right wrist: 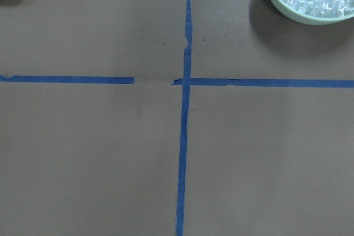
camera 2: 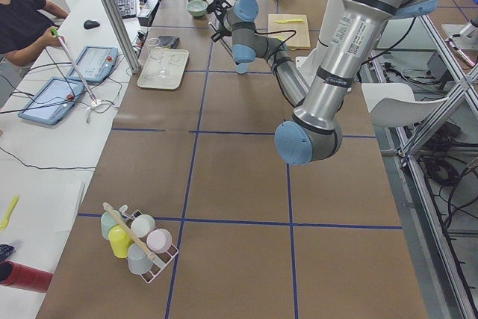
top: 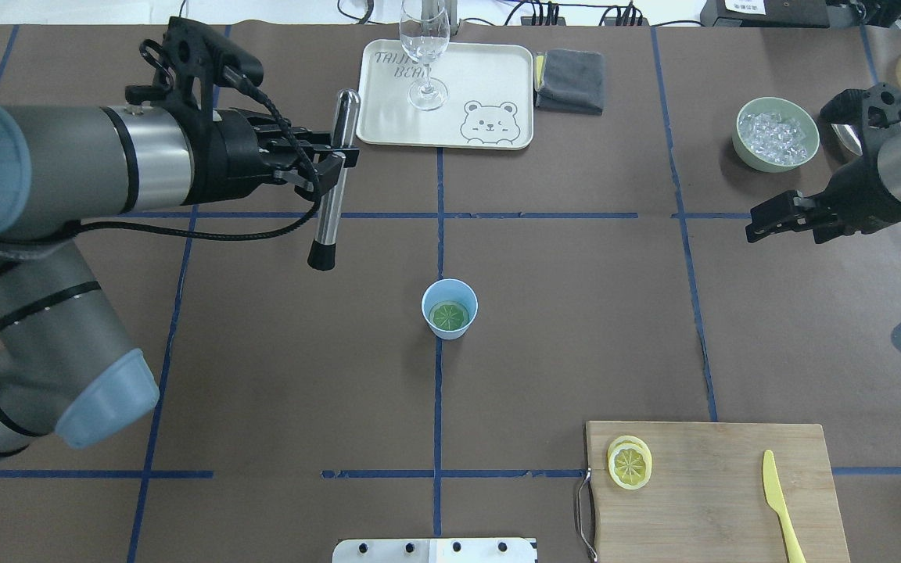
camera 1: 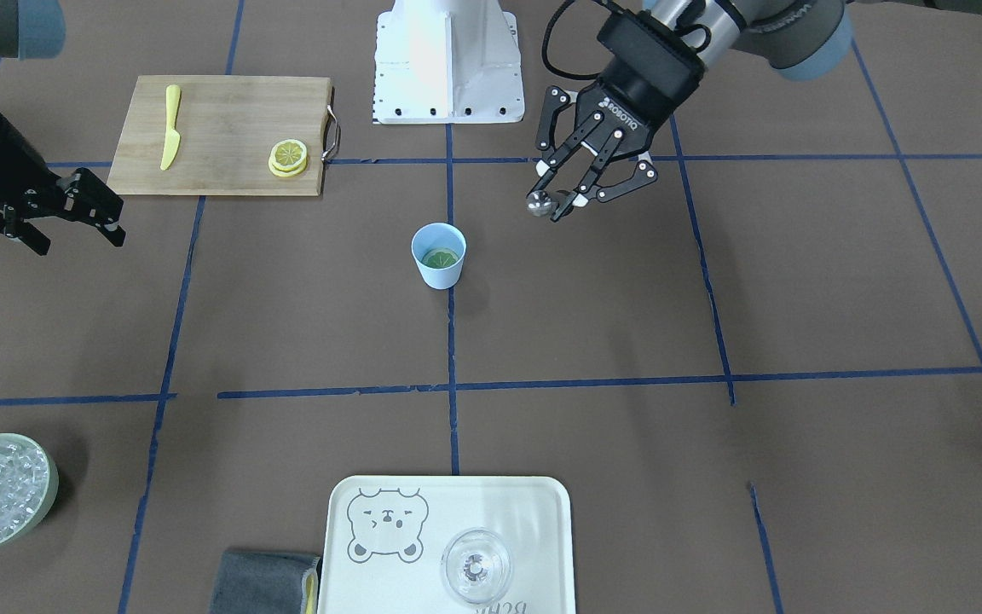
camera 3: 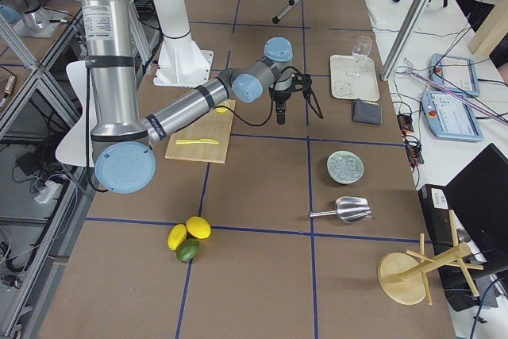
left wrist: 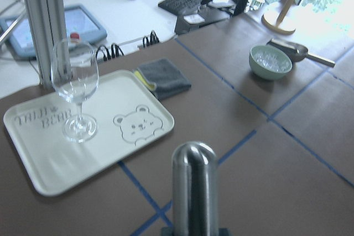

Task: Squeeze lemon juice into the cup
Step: 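Lift the steel muddler upright and carry it toward the blue cup, then lower the muddler tip into the blue cup with the left gripper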

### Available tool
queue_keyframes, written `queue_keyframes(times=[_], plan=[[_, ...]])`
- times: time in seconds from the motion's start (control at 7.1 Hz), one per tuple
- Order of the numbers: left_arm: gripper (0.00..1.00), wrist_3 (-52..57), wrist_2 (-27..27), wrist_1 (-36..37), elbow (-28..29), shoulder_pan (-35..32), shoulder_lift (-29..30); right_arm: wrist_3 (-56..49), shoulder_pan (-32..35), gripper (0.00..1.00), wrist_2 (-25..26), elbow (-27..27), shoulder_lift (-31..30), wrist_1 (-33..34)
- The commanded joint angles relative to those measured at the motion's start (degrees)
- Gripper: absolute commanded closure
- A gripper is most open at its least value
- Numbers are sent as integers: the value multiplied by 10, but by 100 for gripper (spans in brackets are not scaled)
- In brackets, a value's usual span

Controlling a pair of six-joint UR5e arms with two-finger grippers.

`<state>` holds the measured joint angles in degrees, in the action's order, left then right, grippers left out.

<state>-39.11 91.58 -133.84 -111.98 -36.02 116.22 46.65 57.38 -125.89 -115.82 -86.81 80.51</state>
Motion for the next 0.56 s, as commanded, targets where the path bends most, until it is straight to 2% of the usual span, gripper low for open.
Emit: queue_keyframes(times=[0.0,0.28,0.42], plan=[[100,1,-237,-61,28,108,31,-44,24,0,-10,13,-12,0],[100,0,-369,-69,102,159,76,-57,32,0,-16,21,-13,0],[100,-2,-383,-90,119,174,79,-57,32,0,-18,20,-13,0]])
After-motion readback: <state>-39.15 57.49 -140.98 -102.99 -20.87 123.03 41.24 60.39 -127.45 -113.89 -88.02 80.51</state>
